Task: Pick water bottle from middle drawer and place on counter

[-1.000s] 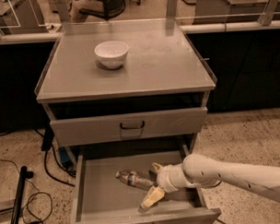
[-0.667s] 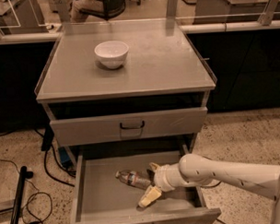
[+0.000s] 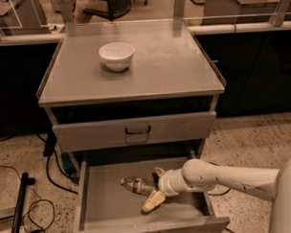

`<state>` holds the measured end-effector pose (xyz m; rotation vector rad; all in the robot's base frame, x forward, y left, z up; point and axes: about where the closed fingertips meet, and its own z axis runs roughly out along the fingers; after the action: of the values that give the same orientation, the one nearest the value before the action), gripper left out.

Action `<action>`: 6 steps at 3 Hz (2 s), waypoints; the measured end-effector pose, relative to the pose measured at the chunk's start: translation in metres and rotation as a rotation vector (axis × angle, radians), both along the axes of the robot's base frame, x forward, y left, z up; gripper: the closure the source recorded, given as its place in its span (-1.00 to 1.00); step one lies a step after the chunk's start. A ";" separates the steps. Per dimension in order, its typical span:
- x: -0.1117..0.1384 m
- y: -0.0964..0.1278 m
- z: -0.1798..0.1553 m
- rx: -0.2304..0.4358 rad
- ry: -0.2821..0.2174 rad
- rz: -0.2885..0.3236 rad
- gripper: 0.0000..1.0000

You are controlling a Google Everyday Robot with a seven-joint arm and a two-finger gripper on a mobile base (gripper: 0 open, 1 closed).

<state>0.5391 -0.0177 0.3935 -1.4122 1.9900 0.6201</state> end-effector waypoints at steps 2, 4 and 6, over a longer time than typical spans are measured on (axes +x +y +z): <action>0.005 -0.003 -0.037 -0.038 0.059 -0.038 -1.00; 0.005 -0.003 -0.038 -0.040 0.061 -0.037 -0.03; 0.004 -0.003 -0.038 -0.043 0.068 -0.033 0.91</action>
Offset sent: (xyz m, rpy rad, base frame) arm 0.0081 -0.0090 -0.0620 -0.0694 0.1044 -0.0672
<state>0.5429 -0.0209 0.3558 -1.3981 2.0872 0.6213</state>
